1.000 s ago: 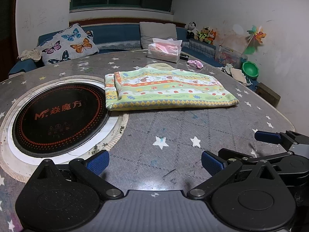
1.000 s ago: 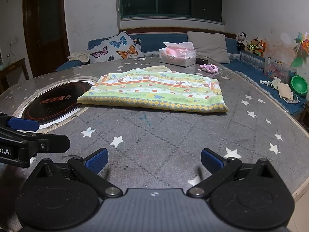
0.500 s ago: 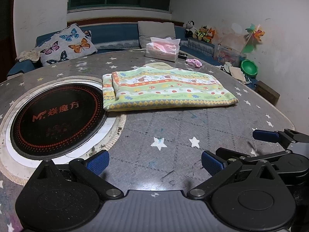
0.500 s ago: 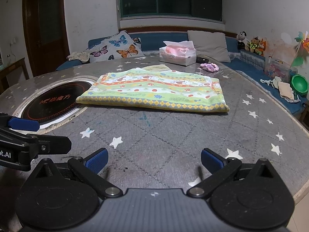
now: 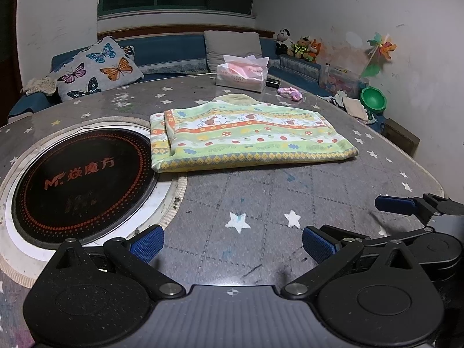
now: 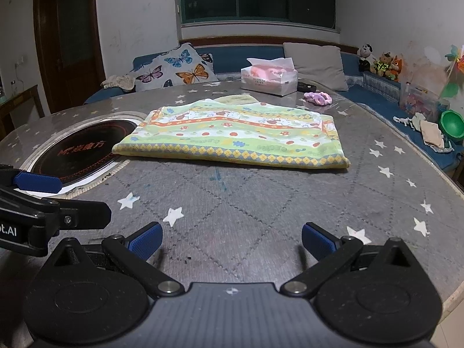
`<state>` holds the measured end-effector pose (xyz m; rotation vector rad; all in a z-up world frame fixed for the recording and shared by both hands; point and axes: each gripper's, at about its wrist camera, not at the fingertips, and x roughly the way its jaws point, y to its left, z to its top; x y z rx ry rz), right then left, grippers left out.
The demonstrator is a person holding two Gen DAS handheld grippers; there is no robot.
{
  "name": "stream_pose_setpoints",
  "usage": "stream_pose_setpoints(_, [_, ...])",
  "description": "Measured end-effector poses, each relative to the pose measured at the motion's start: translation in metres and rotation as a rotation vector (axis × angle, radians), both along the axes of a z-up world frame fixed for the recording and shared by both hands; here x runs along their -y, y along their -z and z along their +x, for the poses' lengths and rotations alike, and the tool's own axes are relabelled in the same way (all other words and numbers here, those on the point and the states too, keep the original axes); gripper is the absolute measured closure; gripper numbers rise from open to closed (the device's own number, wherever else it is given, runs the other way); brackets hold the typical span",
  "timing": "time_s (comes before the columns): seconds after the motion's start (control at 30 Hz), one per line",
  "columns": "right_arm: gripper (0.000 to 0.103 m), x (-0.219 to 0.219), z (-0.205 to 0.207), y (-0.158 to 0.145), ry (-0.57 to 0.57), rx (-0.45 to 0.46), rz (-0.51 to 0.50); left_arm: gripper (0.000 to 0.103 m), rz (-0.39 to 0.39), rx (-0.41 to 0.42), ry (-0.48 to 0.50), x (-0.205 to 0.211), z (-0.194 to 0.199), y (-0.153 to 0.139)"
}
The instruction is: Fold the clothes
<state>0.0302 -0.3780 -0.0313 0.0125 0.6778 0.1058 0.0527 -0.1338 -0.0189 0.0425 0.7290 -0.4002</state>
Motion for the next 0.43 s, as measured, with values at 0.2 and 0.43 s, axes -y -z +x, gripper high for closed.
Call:
stream_pose_setpoints(0.2, [0.0,0.001,0.004,0.001,0.002,-0.004,0.002,0.0,0.004,-0.003,0.003,0.002,0.005,0.0])
stream_pose_setpoints(0.43, [0.0,0.002,0.011,0.002,0.004,-0.007,0.002,0.0,0.013,-0.006,-0.003,0.003,0.011,0.001])
